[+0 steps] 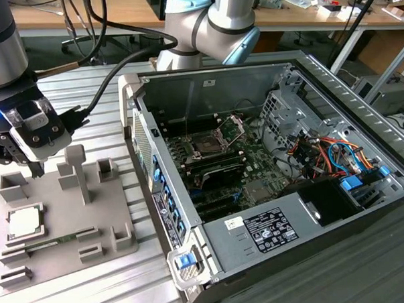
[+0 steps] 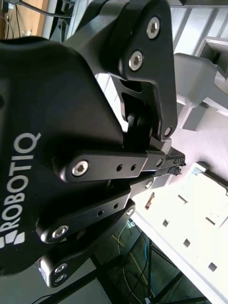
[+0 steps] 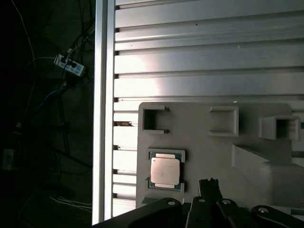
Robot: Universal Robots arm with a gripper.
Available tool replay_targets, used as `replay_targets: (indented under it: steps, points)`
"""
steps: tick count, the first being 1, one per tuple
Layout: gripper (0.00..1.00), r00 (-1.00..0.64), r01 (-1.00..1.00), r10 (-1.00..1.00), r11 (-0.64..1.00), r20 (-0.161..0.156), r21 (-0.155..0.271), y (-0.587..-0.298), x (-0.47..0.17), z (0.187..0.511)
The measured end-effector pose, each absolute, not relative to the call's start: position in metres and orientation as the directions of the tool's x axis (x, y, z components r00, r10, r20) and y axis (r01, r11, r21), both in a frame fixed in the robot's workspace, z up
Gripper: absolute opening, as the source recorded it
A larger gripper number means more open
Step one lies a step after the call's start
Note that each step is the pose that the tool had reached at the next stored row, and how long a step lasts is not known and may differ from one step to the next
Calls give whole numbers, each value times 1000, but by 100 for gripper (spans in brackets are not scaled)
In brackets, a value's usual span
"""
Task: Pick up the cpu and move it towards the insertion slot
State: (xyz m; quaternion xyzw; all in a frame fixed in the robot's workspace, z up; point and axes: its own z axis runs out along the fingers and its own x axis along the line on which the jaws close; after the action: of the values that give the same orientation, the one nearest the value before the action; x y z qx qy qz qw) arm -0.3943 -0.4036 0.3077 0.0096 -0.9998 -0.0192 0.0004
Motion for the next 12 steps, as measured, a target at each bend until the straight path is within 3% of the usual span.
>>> replay_targets:
  steps: [12]
  points:
    - [11,-1000,-19,-19,999,1,38,-404,-398,300]
